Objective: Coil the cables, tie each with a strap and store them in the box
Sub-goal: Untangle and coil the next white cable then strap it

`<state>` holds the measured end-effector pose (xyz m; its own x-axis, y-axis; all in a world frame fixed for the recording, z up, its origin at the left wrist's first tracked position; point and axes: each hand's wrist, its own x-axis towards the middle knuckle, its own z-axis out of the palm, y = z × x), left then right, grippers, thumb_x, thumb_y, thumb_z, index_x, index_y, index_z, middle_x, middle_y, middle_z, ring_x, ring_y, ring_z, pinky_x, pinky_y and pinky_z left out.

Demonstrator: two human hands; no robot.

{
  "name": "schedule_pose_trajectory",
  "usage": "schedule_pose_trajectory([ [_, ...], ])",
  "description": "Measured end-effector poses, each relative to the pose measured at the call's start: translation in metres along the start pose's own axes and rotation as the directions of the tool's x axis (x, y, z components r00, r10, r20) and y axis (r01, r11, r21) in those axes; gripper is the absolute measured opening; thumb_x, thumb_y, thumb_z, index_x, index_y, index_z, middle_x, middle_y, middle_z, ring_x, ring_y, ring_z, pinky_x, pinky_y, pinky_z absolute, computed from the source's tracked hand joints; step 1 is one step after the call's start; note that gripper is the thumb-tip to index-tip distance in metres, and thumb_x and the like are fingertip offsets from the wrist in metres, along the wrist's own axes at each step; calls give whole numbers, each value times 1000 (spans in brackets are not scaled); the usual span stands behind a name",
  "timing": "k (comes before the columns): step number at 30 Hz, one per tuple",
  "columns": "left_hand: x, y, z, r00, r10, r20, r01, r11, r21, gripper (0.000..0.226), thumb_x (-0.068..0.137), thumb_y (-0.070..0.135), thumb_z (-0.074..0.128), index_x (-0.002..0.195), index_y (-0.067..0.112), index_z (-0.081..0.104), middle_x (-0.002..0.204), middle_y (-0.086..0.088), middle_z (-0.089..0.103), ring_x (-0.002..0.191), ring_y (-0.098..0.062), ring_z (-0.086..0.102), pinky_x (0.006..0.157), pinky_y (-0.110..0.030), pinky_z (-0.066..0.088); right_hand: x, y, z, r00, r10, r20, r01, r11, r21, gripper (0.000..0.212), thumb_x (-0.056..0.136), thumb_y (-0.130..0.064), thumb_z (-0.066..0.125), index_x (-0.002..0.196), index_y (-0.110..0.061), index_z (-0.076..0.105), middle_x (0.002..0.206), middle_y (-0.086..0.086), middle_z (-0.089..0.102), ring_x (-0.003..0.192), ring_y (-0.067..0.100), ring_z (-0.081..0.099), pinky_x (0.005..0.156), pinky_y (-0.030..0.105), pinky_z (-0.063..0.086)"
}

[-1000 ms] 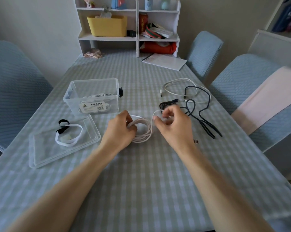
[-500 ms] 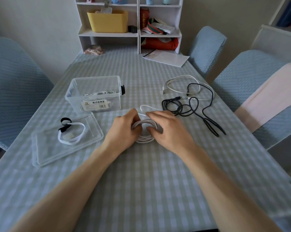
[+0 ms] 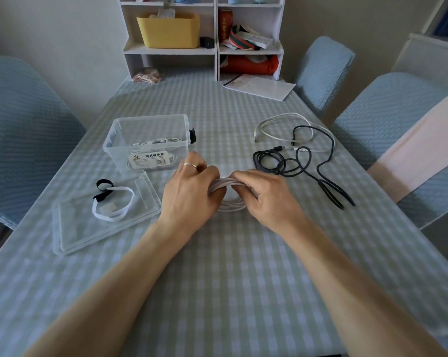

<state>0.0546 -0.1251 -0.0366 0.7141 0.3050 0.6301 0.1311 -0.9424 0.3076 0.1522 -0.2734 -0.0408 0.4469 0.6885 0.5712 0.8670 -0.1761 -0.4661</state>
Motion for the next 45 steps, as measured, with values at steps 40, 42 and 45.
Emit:
schedule_pose_trajectory([
  [40, 35, 11, -52, 628, -474, 617, 763, 218, -609, 6, 92, 9, 64, 88, 9, 68, 75, -7, 69, 61, -16, 65, 55, -26, 56, 6, 18, -15, 818, 524, -238, -437, 835, 335, 24, 86, -12, 62, 69, 5, 62, 61, 25, 55, 50, 29, 51, 55, 44, 55],
  [42, 30, 11, -45, 682, -480, 552, 731, 465, -499, 8, 91, 17, 66, 87, 15, 72, 81, 0, 74, 84, -17, 71, 82, -35, 59, 6, 17, -16, 836, 504, -218, -442, 852, 280, 25, 88, -10, 64, 69, 6, 63, 61, 25, 57, 51, 27, 49, 51, 38, 42],
  [45, 30, 12, -45, 823, -442, 356, 567, 635, -524, 5, 89, 22, 67, 90, 22, 72, 83, 16, 70, 86, -3, 66, 86, -33, 55, 4, 14, -16, 893, 432, -123, -392, 883, 257, 22, 90, -12, 65, 72, 0, 69, 62, 17, 63, 59, 35, 63, 56, 45, 54],
])
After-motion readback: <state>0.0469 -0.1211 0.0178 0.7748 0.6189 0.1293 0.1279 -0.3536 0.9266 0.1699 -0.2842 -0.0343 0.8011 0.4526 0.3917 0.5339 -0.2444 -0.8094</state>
